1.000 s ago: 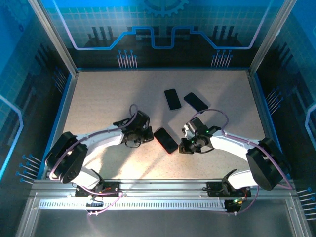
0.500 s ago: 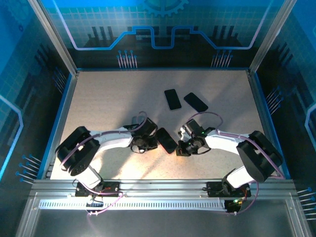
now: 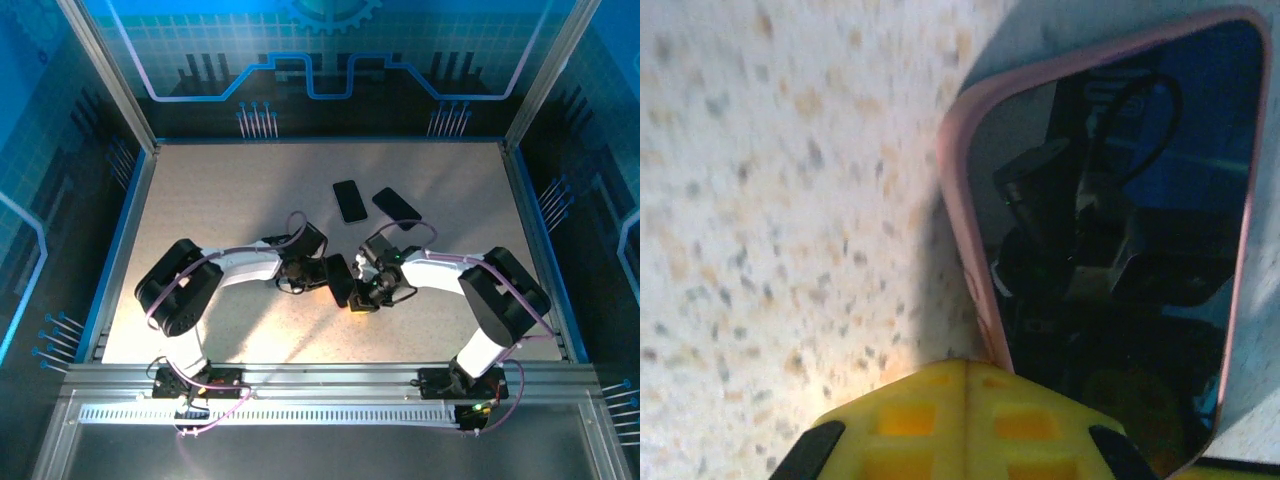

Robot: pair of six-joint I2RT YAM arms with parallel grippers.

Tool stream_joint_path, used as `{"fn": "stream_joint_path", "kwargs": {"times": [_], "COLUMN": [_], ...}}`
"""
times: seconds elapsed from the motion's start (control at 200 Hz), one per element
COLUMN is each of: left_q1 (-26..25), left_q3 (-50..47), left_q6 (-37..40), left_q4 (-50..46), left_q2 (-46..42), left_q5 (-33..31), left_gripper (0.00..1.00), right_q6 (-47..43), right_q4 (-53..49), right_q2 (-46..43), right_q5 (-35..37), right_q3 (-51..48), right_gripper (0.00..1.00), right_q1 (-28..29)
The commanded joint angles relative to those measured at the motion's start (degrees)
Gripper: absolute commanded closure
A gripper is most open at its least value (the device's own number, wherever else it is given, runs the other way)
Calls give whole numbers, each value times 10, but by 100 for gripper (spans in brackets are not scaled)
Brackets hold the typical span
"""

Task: Put the phone into the phone case

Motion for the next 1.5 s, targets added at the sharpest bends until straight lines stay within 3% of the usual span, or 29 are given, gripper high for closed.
{"fn": "stream_joint_path", "kwargs": {"times": [0.0, 0.625, 0.816, 1.131, 1.496], "left_q1": [27, 82, 94, 99, 100], "left_q3": [31, 122, 120, 83, 70], "left_q6": [17, 20, 25, 19, 12], "left_q4": [17, -2, -1, 22, 36], "left_q2": [24, 99, 95, 76, 75], "left_q5": [-27, -22, -21, -17, -4], "left_gripper": [97, 98, 97, 97, 97], "right_q6": [-31, -82, -89, -58, -27], "right_q4": [27, -26, -38, -27, 26], "right_q2": [42, 168, 117, 11, 54], "right_q5": [28, 17, 12, -10, -15], "right_q3": [62, 254, 226, 99, 82], "right_gripper": [100, 100, 100, 100, 100], "right_q1": [-11, -69, -71, -69, -46]}}
